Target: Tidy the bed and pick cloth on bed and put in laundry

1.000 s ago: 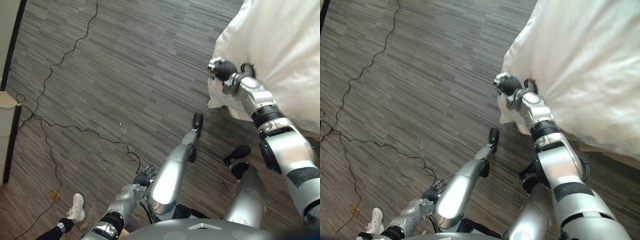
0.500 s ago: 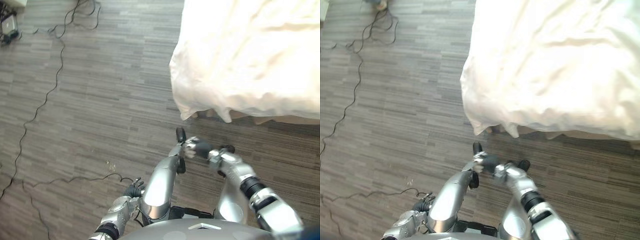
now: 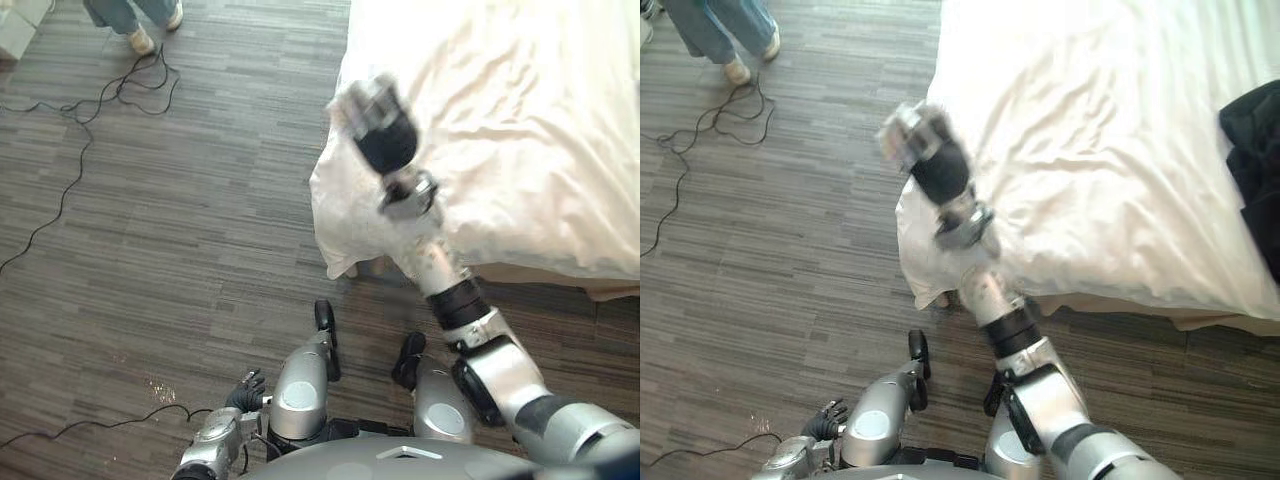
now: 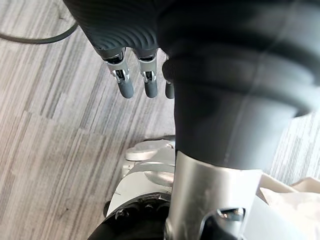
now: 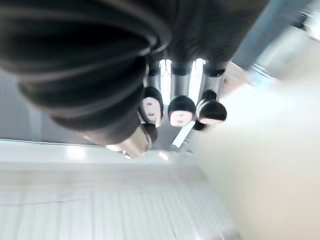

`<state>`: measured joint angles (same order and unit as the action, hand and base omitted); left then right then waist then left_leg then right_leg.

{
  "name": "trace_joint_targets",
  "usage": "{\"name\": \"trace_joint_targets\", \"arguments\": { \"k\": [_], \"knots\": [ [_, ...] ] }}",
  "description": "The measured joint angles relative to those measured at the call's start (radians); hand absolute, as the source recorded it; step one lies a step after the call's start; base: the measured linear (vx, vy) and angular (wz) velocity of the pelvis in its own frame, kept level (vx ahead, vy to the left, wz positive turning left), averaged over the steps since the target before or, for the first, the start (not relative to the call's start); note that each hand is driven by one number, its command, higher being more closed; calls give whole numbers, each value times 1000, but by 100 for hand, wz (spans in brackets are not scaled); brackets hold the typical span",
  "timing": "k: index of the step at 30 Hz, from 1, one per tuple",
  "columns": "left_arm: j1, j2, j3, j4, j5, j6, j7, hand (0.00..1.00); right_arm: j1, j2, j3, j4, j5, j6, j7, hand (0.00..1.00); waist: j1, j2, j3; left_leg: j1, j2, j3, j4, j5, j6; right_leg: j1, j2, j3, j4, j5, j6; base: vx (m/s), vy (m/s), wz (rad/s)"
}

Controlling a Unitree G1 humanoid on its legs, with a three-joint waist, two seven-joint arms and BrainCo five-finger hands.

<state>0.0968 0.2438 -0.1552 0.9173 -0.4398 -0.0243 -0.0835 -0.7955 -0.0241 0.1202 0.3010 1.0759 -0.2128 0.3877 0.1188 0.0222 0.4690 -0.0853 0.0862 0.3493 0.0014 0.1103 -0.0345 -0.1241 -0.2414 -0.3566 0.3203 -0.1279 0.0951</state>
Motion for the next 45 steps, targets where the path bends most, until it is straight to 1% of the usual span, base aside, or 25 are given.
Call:
{"name": "trace_joint_targets", "arguments": {
  "k": [2, 4, 6, 8, 10, 13, 16, 18, 20, 21, 22, 23, 24, 25, 28, 29, 32, 33, 34, 37, 38, 40, 41, 43, 45],
  "knots": [
    [-6, 0, -1, 4, -2, 0, -9, 0, -53, -62, -71, 93, 0, 6, -60, 100, 2, 8, -3, -32, -1, -2, 2, -1, -1, -42, -3, 2, 13, 0, -1, -109, 11, 3],
    [-35, -6, -3, 35, -5, 5, -30, 0, -110, -136, -125, 211, 0, 10, -92, 100, 4, 33, -14, -102, -3, -4, 4, 11, 5, -116, -5, 6, 24, 6, -10, -90, 13, 7],
    [-69, -34, -8, 67, -21, 9, -44, 0, -160, -223, -163, 330, 0, 11, -117, 100, 10, 75, -11, -176, -12, -5, 3, 31, 13, -198, -18, 16, 51, 16, -11, -51, 15, 10],
    [-121, -68, -42, 110, -37, 8, -47, 0, -177, -334, -220, 454, 1, 11, -159, 100, 22, 141, 6, -246, -31, -4, 0, 53, 24, -294, -41, 40, 96, 24, -6, -63, 25, 10],
    [-147, -82, -62, 128, -51, 6, -50, 0, -164, -392, -256, 484, 4, 13, -171, 100, 35, 176, 20, -277, -41, 11, 0, 59, 31, -349, -46, 68, 120, 27, -5, -27, -1, -18],
    [-148, -82, -77, 129, -51, -4, -44, 0, -144, -404, -262, 424, 11, 31, -171, 100, 25, 189, 22, -281, -47, 42, -2, 63, 36, -389, -56, 100, 142, 27, -5, 9, -21, -26],
    [-138, -81, -74, 129, -51, -8, -39, 0, -77, -407, -287, 351, 7, 25, -172, 100, 1, 189, 22, -281, -49, 55, 0, 56, 40, -398, -57, 120, 147, 15, 4, 27, -36, -7],
    [-129, -82, -63, 128, -51, -9, -39, 0, 9, -398, -311, 268, -45, 1, -180, 100, -17, 184, 22, -279, -52, 68, 6, 48, 49, -402, -58, 124, 147, 15, 8, 37, -32, -9],
    [-104, -83, -28, 115, -45, -19, -40, 0, 161, -353, -352, 147, -120, -55, -200, 100, -39, 164, 26, -266, -54, 89, 23, 28, 62, -390, -58, 138, 140, 17, 13, 75, -32, -23],
    [-77, -78, -2, 97, -41, -22, -38, 0, 256, -309, -366, 91, -156, -83, -211, 100, -64, 141, 26, -250, -55, 104, 26, 17, 61, -379, -57, 151, 132, 19, 16, 84, -24, -31],
    [-59, -75, 15, 81, -40, -23, -38, 0, 309, -283, -374, 66, -173, -94, -224, 100, -75, 125, 27, -240, -55, 113, 29, 9, 62, -370, -56, 157, 127, 21, 18, 94, -26, -40],
    [-33, -65, 38, 58, -40, -23, -38, 0, 420, -242, -404, 50, -210, -103, -268, 100, -99, 99, 26, -226, -49, 128, 43, -8, 60, -350, -50, 168, 113, 24, 20, 109, -33, -46],
    [-15, -60, 47, 38, -37, -23, -35, 0, 535, -212, -450, 73, -227, -101, -309, 100, -114, 82, 30, -207, -46, 137, 48, -24, 57, -329, -42, 181, 94, 28, 21, 106, -34, -39],
    [-9, -58, 50, 36, -30, -23, -31, 0, 593, -202, -476, 86, -227, -100, -324, 100, -124, 79, 29, -205, -42, 138, 56, -33, 55, -319, -38, 182, 82, 31, 22, 150, -36, -32],
    [32, -56, 80, 6, 4, -17, -19, 0, 827, -148, -548, 117, -229, -92, -336, 100, -176, 62, 39, -167, -21, 167, 66, -64, 41, -263, -9, 196, 8, 61, 19, 155, -30, -40],
    [42, -48, 79, -5, 30, -9, -18, 0, 892, -133, -548, 119, -240, -87, -327, 0, -194, 54, 43, -132, -10, 183, 72, -79, 30, -222, 4, 205, -25, 74, 15, 149, -26, -60],
    [63, -39, 78, -8, 107, -2, 3, 0, 994, -113, -516, 185, -331, -73, -292, 0, -220, 39, 25, -54, 9, 203, 72, -92, 21, -138, 31, 216, -76, 85, 22, 125, -31, -39],
    [66, -38, 78, -8, 118, -2, 5, 0, 1002, -109, -509, 216, -350, -65, -285, 0, -218, 35, 10, -50, 14, 206, 73, -93, 20, -132, 36, 219, -83, 87, 23, 134, -47, -24],
    [77, -36, 80, -7, 132, -3, 6, 0, 1007, -104, -488, 278, -398, -42, -267, 0, -213, 30, -9, -36, 19, 208, 84, -100, 13, -109, 50, 225, -101, 94, 20, 148, -47, -29],
    [87, -47, 101, -5, 156, -3, 7, 0, 1003, -97, -422, 408, -507, 9, -201, 0, -173, 15, -64, -6, 43, 89, 177, -129, -5, -37, 78, 280, -165, 120, 17, 128, -48, -60],
    [113, -74, 136, 2, 157, -9, 7, 0, 997, -103, -387, 462, -580, 7, -165, 0, -154, 19, -103, 6, 53, -24, 235, -178, -15, -2, 102, 339, -203, 140, 19, 94, -9, -111],
    [127, -100, 163, 18, 156, -17, 8, 0, 988, -112, -362, 495, -645, -4, -149, 0, -140, 18, -134, 20, 52, -154, 272, -236, -20, 6, 126, 409, -225, 158, 25, 33, 77, -148],
    [136, -115, 165, 23, 157, -21, 7, 0, 985, -123, -341, 514, -679, -15, -149, 0, -120, 34, -158, 48, 51, -270, 283, -308, -37, 6, 153, 490, -246, 176, 36, -20, 148, -173],
    [129, -122, 167, 58, 159, -24, 10, 0, 982, -136, -319, 529, -686, -21, -160, 0, -124, 36, -170, 86, 48, -288, 282, -388, -64, 0, 179, 567, -267, 190, 51, -107, 232, -163],
    [129, -107, 167, 87, 193, -23, 7, 0, 1006, -120, -317, 543, -686, -22, -171, 0, -144, 6, -211, 90, 21, -229, 282, -404, -50, -10, 155, 606, -297, 203, 40, -90, 186, -98]
  ]
}}
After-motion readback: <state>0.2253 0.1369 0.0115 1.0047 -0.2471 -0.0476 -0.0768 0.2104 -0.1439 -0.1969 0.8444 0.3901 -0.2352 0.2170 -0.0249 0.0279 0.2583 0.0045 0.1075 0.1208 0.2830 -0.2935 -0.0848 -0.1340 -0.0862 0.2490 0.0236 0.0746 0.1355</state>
